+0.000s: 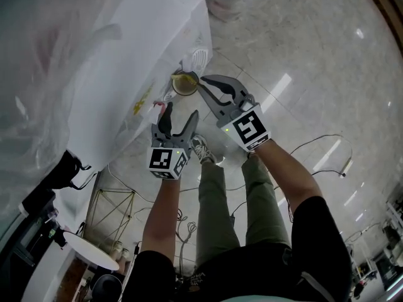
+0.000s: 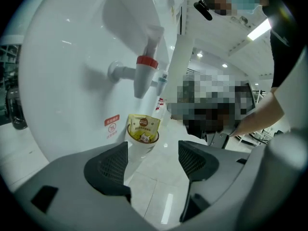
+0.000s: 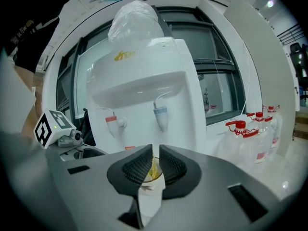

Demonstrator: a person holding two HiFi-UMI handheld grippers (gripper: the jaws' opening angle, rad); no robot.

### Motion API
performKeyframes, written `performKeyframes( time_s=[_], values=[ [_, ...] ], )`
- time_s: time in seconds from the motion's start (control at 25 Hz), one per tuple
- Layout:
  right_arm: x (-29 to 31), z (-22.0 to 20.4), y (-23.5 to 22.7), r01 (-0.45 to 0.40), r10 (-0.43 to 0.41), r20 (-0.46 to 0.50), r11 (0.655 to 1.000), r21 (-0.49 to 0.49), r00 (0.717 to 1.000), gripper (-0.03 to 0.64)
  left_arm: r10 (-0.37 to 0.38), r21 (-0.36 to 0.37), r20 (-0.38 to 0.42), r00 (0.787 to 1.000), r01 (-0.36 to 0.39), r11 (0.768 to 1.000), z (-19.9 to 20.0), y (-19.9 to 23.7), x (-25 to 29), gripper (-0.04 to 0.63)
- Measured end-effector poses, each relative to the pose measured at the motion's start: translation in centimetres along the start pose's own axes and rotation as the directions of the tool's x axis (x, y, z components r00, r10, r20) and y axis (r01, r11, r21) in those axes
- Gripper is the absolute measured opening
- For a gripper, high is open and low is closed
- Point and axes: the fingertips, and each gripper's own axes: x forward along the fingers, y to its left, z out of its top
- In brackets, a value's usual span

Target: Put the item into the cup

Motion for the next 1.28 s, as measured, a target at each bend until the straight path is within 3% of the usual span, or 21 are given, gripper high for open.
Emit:
performKeyframes(
  time_s=[0.52, 1.08, 1.28],
  values=[
    [-5.6, 4.6, 2.0, -0.028, 0.029, 0.02, 0.999, -0.042, 0.999, 0.048, 0.058, -0.023, 0.083, 0.995, -0.056, 0.998, 3.8, -3.8, -4.8, 0.321],
    [-12.3, 10.7, 5.8, -0.056, 0.056, 0.023, 0.998, -0.016, 0.998, 0.048, 0.122, 0.01, 0.193, 0.974, -0.126, 0.992, 10.5, -9.6, -13.2, 0.063],
    [-14.4, 13.3, 7.2, -0.077, 0.077, 0.026, 0.997, -0.018, 0.997, 0.048, 0.13, 0.04, 0.23, 0.964, -0.143, 0.989, 13.7, -11.6, -15.9, 0.035]
  ],
)
